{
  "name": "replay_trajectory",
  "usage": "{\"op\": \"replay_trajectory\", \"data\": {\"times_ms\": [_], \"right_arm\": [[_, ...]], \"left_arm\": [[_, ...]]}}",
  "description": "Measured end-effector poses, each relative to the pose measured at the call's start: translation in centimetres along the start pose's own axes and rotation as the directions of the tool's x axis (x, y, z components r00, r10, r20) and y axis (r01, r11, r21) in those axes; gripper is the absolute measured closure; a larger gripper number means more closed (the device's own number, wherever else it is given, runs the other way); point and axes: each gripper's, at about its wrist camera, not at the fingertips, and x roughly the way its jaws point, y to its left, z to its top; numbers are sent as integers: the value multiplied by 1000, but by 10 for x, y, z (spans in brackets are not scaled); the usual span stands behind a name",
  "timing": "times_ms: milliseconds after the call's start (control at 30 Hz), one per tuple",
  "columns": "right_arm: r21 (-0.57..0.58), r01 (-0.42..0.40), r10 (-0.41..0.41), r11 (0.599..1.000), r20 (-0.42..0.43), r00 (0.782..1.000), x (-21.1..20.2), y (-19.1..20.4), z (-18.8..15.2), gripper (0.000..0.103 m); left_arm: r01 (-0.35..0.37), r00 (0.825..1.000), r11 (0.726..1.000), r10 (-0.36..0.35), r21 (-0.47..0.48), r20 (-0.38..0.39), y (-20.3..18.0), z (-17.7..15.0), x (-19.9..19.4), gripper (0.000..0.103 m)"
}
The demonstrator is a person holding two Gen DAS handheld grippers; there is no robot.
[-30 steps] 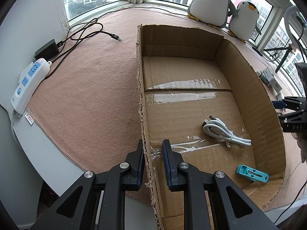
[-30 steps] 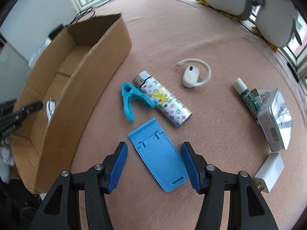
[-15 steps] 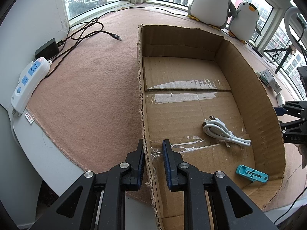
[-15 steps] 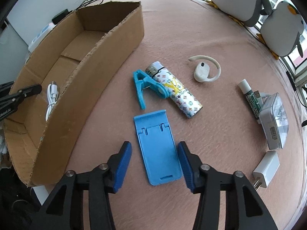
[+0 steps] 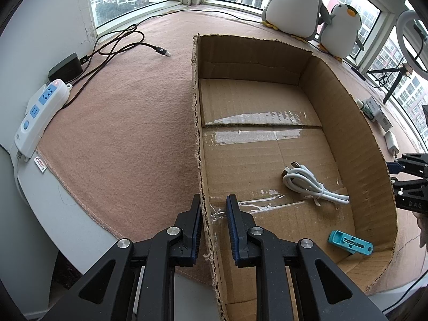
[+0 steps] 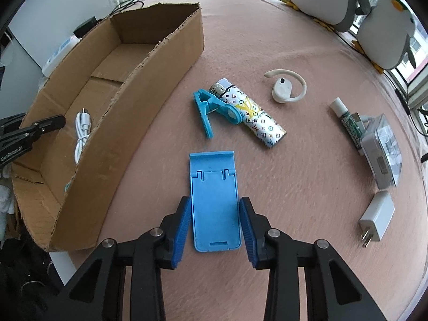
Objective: Organize rigid objects
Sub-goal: 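Grasp the blue phone stand with the right gripper and lift, then carry the blue phone stand into the box and open the right gripper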
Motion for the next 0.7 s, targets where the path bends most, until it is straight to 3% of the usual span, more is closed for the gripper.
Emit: {"op": "replay_trajectory", "data": {"times_ms": [333, 700], "right_arm": [[79, -29, 21, 996, 98, 995, -41, -23, -13, 70], [22, -99, 91, 995, 240, 967, -79, 25, 27, 70]], "left_arm": [[1, 1000, 1000, -1, -1, 1, -2, 0, 0, 84], [3, 1000, 1000, -3, -2, 0, -1, -1, 0, 84]]}}
